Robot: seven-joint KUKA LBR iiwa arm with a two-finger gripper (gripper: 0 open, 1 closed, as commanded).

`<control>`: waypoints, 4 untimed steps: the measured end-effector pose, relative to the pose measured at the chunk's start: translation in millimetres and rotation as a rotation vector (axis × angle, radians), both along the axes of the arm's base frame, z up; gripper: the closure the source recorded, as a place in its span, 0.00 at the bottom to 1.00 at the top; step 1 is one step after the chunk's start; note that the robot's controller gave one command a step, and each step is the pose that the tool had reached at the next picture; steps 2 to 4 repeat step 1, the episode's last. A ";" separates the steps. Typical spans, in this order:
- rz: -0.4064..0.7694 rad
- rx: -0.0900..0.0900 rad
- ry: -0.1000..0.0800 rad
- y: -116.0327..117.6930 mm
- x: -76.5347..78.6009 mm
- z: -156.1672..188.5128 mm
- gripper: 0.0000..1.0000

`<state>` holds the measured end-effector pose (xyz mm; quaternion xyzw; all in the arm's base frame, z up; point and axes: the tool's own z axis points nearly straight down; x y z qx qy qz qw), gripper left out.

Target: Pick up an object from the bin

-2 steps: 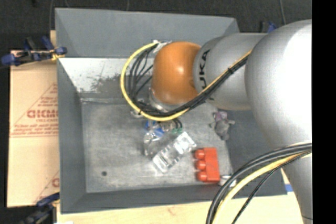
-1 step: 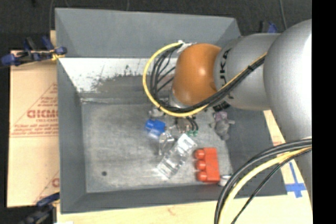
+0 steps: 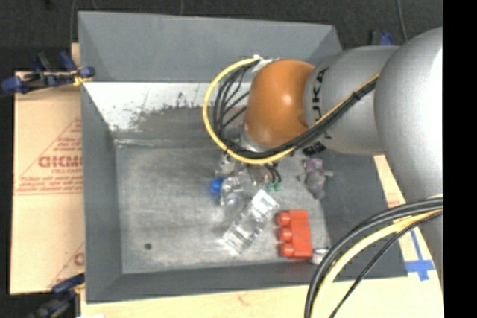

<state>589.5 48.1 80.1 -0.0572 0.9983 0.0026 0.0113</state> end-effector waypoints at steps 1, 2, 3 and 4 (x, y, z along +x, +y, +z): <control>-0.038 -0.002 0.010 -1.3 -1.6 120.8 1.00; -0.038 -0.002 0.010 -1.3 -1.6 120.8 1.00; -0.038 -0.002 0.010 -1.3 -1.6 120.8 1.00; -0.038 -0.002 0.010 -1.3 -1.6 120.8 1.00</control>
Offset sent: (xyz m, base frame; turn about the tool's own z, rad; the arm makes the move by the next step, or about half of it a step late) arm -0.0046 -0.0015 0.1149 0.0415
